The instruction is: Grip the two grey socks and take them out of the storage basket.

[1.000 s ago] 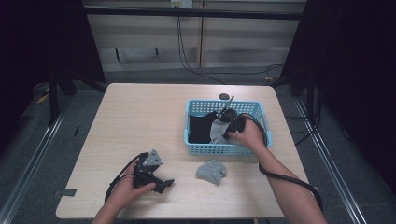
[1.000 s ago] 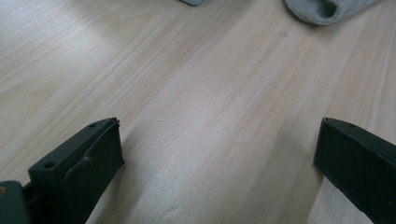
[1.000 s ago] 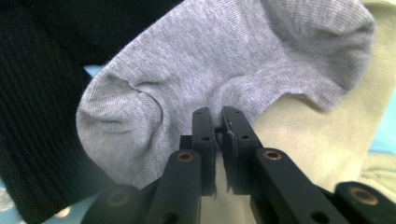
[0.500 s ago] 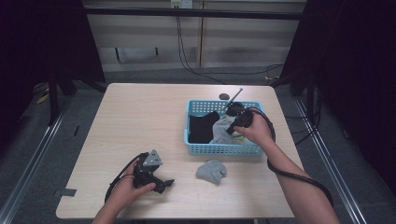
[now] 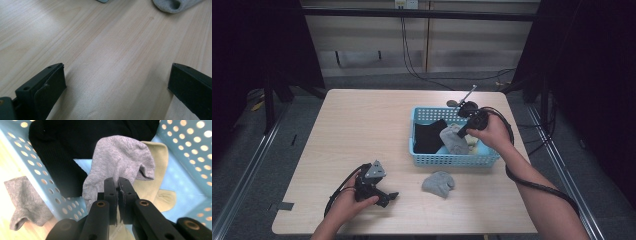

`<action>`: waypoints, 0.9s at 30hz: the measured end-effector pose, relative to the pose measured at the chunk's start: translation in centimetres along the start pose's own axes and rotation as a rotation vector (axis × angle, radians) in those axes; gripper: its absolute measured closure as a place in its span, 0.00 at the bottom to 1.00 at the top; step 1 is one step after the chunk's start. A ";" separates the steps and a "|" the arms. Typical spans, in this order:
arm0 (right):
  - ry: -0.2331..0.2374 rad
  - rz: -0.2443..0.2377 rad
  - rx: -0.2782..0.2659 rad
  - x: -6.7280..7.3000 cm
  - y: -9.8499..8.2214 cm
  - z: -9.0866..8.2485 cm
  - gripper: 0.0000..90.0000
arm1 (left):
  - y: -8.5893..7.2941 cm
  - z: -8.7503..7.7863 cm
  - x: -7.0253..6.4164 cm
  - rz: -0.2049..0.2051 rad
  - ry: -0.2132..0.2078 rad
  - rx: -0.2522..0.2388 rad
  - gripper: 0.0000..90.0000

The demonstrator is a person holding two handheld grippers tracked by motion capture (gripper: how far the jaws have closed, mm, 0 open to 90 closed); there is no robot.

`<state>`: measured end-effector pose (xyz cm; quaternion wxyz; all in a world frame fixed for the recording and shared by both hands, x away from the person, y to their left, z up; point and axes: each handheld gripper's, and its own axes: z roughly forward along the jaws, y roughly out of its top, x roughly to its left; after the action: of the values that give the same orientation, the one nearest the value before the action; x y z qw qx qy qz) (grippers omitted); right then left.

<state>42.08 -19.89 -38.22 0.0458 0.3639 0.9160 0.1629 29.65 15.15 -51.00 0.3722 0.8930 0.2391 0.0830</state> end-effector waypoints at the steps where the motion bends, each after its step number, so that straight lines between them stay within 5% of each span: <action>1: -0.001 -0.002 -0.004 0.0 0.1 -0.2 0.96 | 0.0 0.0 0.0 0.000 -0.001 0.000 0.01; 27: 0.005 -0.051 -0.035 0.8 0.8 -4.9 0.96 | 0.0 0.0 0.0 0.003 0.000 0.002 0.01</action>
<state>41.01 -20.11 -33.27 0.0540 0.3389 0.9221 0.1788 29.67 15.16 -50.98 0.3713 0.8936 0.2381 0.0834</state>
